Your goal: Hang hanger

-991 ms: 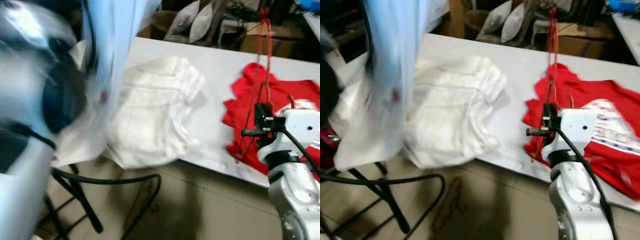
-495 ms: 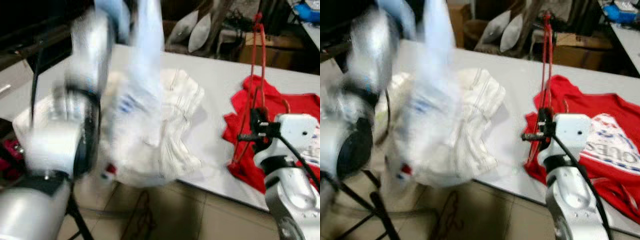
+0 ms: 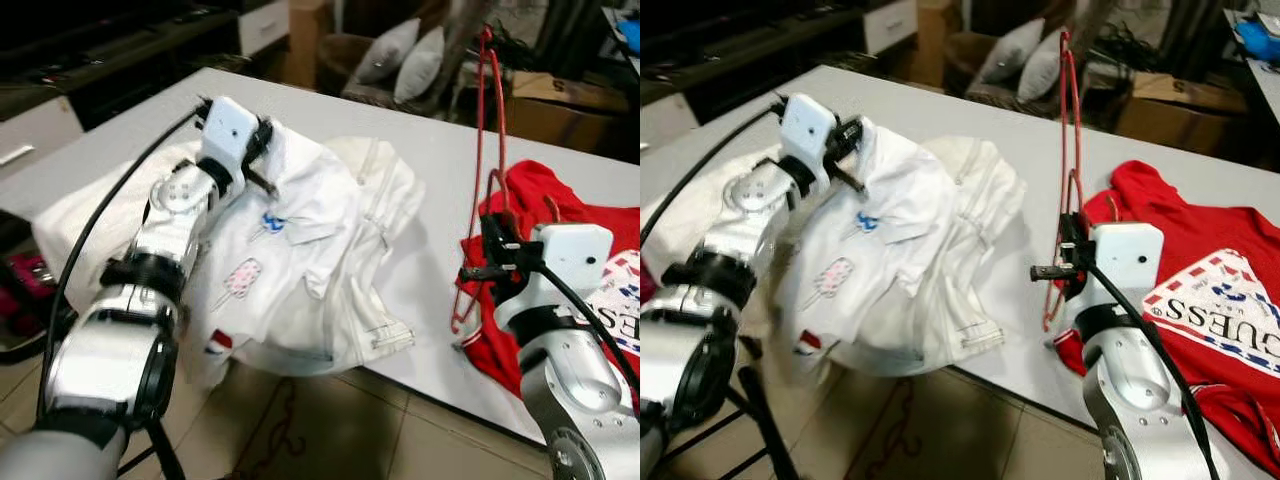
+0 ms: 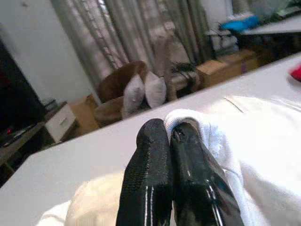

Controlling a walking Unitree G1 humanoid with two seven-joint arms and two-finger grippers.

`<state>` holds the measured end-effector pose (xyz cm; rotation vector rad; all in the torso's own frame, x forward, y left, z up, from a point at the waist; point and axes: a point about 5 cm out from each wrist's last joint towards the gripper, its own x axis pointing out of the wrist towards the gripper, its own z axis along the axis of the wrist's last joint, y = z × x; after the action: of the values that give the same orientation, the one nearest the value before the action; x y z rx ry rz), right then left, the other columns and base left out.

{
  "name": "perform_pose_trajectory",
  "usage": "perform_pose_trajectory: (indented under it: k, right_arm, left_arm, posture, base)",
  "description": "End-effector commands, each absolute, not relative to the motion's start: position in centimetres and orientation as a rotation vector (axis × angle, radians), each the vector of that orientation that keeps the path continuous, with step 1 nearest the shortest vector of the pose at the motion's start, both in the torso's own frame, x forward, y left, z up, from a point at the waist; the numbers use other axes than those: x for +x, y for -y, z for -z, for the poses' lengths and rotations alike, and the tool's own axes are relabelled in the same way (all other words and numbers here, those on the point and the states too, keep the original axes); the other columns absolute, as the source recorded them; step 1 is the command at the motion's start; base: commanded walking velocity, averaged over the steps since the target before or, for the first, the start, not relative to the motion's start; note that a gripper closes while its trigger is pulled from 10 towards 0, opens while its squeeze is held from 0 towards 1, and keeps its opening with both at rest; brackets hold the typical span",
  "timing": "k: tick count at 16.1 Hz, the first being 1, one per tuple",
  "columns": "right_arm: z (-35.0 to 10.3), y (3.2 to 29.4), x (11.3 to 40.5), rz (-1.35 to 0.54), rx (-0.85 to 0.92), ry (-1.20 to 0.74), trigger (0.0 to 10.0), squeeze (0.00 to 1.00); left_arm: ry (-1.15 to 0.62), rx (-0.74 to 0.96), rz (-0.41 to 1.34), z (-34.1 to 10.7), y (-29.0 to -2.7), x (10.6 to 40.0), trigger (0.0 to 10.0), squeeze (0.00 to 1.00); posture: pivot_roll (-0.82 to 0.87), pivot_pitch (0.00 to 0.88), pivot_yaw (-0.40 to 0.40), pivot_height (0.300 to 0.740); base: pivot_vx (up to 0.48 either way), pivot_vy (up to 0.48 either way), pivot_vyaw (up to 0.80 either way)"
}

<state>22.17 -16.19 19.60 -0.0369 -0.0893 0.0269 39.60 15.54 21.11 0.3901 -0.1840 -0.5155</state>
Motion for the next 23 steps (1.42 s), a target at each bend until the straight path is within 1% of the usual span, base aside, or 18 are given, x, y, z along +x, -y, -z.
perform_pose_trajectory:
  k: [1,2,4,5,8,9,10,11,12,13,14,15,16,18,19,20,22,23]
  right_arm:
    - [-19.6,16.1,22.2,-0.036,-0.037,0.083,10.0,0.0]
    - [-19.5,16.1,22.1,-0.037,-0.037,0.079,10.0,0.0]
    - [-19.3,16.1,21.8,-0.041,-0.042,0.065,10.0,0.0]
    - [-19.2,16.1,21.8,-0.045,-0.046,0.06,10.0,0.0]
    - [-19.1,16.3,21.7,-0.039,-0.046,0.058,10.0,0.0]
    - [-19.1,16.4,21.7,-0.037,-0.045,0.055,10.0,0.0]
    - [-19.0,16.4,21.7,-0.037,-0.045,0.054,10.0,0.0]
    - [-19.1,16.5,22.0,-0.04,-0.046,0.058,10.0,0.0]
    - [-19.1,16.5,22.0,-0.04,-0.047,0.059,10.0,0.0]
    - [-19.3,16.5,22.1,-0.042,-0.049,0.066,10.0,0.0]
    - [-19.4,16.6,22.2,-0.041,-0.049,0.071,10.0,0.0]
    - [-19.3,16.7,22.1,-0.04,-0.048,0.069,10.0,0.0]
    - [-19.3,16.7,22.0,-0.039,-0.047,0.068,10.0,0.0]
    - [-19.3,16.8,21.9,-0.029,-0.037,0.068,10.0,0.0]
    - [-19.2,17.0,21.8,-0.017,-0.025,0.064,10.0,0.0]
    - [-19.2,17.0,21.7,-0.012,-0.019,0.063,10.0,0.0]
    - [-19.1,16.8,21.3,-0.015,-0.027,0.059,10.0,0.0]
    - [-19.1,16.7,21.2,-0.018,-0.034,0.058,10.0,0.0]
  left_arm:
    - [0.132,0.462,0.575,-20.6,-15.3,39.3,10.0,0.0]
    - [0.066,0.502,0.604,-19.7,-15.5,39.0,10.0,0.0]
    - [-0.048,0.476,0.582,-18.8,-16.7,38.8,10.0,0.02]
    - [-0.074,0.444,0.566,-18.8,-17.2,38.7,10.0,1.0]
    - [-0.087,0.428,0.561,-20.4,-19.3,38.4,10.0,1.0]
    - [-0.094,0.359,0.556,-21.7,-21.2,38.2,10.0,1.0]
    - [-0.1,0.344,0.563,-21.9,-21.6,38.1,10.0,1.0]
    - [-0.186,0.325,0.577,-21.4,-23.7,37.5,10.0,1.0]
    - [-0.197,0.326,0.575,-21.3,-24.0,37.4,10.0,1.0]
    - [-0.162,0.343,0.477,-21.7,-24.7,37.7,10.0,1.0]
    - [-0.053,0.258,0.37,-23.3,-25.6,37.9,10.0,1.0]
    - [0.027,0.158,0.379,-24.7,-25.5,37.6,10.0,1.0]
    - [0.114,0.153,0.303,-25.4,-25.6,37.6,10.0,1.0]
    - [0.211,0.138,0.312,-26.3,-24.9,37.0,10.0,1.0]
    - [0.163,0.097,0.362,-26.1,-23.1,36.1,10.0,1.0]
    - [0.208,0.11,0.409,-26.0,-21.6,35.0,10.0,0.0]
    - [0.224,0.116,0.453,-23.7,-18.2,32.1,10.0,0.0]
    - [0.222,0.09,0.45,-22.9,-17.2,31.2,10.0,0.0]
  posture:
    - [-0.01,0.015,0.011,0.74]
    - [-0.01,0.017,0.014,0.74]
    - [-0.01,0.02,0.019,0.74]
    - [-0.02,0.02,0.021,0.74]
    - [-0.02,0.018,0.021,0.74]
    - [-0.01,0.016,0.017,0.74]
    - [-0.01,0.016,0.017,0.74]
    - [-0.01,0.012,0.013,0.74]
    - [-0.01,0.012,0.013,0.74]
    - [-0.01,0.013,0.013,0.74]
    - [-0.01,0.011,0.013,0.74]
    - [-0.01,0.011,0.014,0.74]
    - [-0.02,0.01,0.016,0.74]
    - [-0.02,0.009,0.023,0.74]
    - [-0.02,0.007,0.027,0.74]
    - [-0.02,0.003,0.028,0.74]
    - [-0.02,0.0,0.025,0.74]
    - [-0.02,0.0,0.022,0.74]
  base:
    - [0.0,0.0,0.0]
    - [0.0,0.0,0.0]
    - [0.0,0.0,0.0]
    - [0.0,0.0,0.0]
    - [0.0,0.0,0.0]
    - [0.0,0.0,0.0]
    - [0.0,0.0,0.0]
    - [0.0,0.0,0.0]
    - [0.0,0.0,0.0]
    - [0.0,0.0,0.0]
    - [0.0,0.0,0.0]
    - [0.0,0.0,0.0]
    - [0.0,0.0,0.0]
    - [0.0,0.0,0.0]
    - [0.0,0.0,-0.51]
    - [0.0,0.0,-0.8]
    - [0.0,0.0,-0.8]
    - [0.0,0.0,-0.8]
